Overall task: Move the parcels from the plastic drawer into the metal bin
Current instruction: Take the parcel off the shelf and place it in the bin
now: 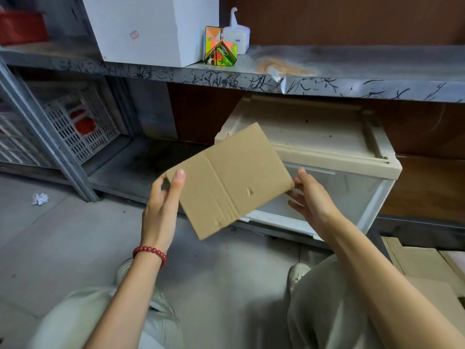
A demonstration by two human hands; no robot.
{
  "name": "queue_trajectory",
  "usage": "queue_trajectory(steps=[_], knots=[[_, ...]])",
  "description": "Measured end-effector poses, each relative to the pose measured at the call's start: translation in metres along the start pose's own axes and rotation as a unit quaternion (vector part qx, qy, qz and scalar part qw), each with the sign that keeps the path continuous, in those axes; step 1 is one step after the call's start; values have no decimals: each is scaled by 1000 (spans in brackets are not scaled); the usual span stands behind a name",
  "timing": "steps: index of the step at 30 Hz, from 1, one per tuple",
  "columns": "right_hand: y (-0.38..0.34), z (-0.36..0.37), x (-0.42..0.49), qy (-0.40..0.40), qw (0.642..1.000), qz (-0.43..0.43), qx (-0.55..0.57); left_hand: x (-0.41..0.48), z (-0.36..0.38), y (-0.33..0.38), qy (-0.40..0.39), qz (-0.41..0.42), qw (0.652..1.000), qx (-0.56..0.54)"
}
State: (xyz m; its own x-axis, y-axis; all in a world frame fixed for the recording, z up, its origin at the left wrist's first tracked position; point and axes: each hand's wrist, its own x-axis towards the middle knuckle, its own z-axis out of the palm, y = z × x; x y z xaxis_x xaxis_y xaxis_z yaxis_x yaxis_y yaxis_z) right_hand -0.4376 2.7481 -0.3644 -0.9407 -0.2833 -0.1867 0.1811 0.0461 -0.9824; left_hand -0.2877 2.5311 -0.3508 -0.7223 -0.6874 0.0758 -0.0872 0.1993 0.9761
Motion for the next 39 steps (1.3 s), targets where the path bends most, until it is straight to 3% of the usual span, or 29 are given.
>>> queue_trajectory(steps=[8, 15, 22, 30, 39], knots=[[1, -4, 5, -21, 998, -19, 51, -1, 8, 1, 3, 25, 1000, 7], [-5, -24, -15, -4, 997, -77, 12, -7, 34, 8, -50, 51, 997, 19], [-21, -86, -43, 87, 992, -93, 0, -11, 91, 28, -115, 99, 988, 29], [-16, -212, -110, 272, 960, -63, -6, -63, 209, 60, -293, 160, 939, 86], [7, -310, -146, 373, 926, -19, 53, -117, 320, 65, -399, 144, 904, 57]])
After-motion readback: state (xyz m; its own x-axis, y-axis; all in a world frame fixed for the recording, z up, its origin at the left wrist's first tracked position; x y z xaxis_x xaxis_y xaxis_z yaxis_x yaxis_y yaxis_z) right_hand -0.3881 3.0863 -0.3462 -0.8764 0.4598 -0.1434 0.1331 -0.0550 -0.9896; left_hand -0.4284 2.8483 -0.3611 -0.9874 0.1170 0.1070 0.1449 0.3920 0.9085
